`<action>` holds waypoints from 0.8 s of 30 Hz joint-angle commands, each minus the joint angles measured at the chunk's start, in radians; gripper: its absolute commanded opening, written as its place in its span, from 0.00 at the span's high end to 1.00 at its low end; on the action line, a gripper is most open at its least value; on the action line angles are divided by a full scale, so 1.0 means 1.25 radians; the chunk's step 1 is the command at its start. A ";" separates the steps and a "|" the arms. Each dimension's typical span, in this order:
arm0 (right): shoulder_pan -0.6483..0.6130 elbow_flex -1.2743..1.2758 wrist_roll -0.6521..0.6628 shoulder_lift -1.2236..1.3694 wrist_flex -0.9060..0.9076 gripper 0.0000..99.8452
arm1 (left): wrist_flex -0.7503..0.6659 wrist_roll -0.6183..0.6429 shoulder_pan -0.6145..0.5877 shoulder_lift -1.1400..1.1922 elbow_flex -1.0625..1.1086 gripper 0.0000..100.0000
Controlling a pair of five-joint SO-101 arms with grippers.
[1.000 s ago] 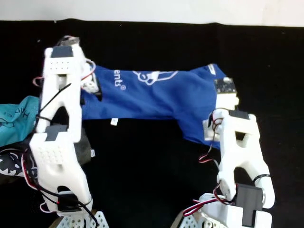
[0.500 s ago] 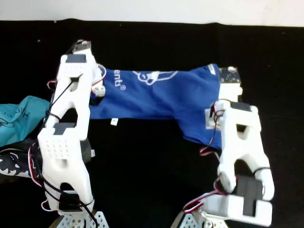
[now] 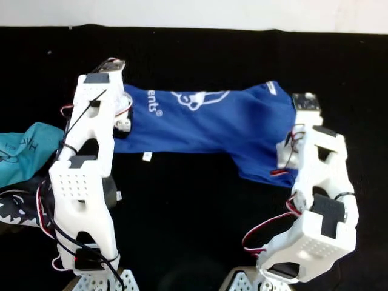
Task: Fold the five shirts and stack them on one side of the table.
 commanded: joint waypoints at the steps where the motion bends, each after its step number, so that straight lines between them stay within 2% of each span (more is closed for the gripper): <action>1: 0.045 -0.010 0.029 -0.058 0.051 0.91 | 0.052 -0.015 0.003 -0.001 0.010 0.99; 6: 0.026 -0.009 0.028 -0.190 0.115 0.91 | 0.075 -0.015 0.007 0.001 0.017 0.99; 11: -0.018 -0.009 0.025 -0.315 0.175 0.91 | 0.066 -0.016 0.002 -0.025 0.112 0.99; 15: -0.055 -0.003 0.023 -0.366 0.176 0.91 | -0.058 -0.016 0.001 -0.143 0.303 0.99; 19: -0.133 0.077 0.023 -0.366 0.155 0.91 | -0.204 -0.016 0.009 -0.316 0.509 0.99; 24: -0.199 0.202 0.022 -0.366 0.007 0.91 | -0.245 -0.014 0.009 -0.477 0.617 0.99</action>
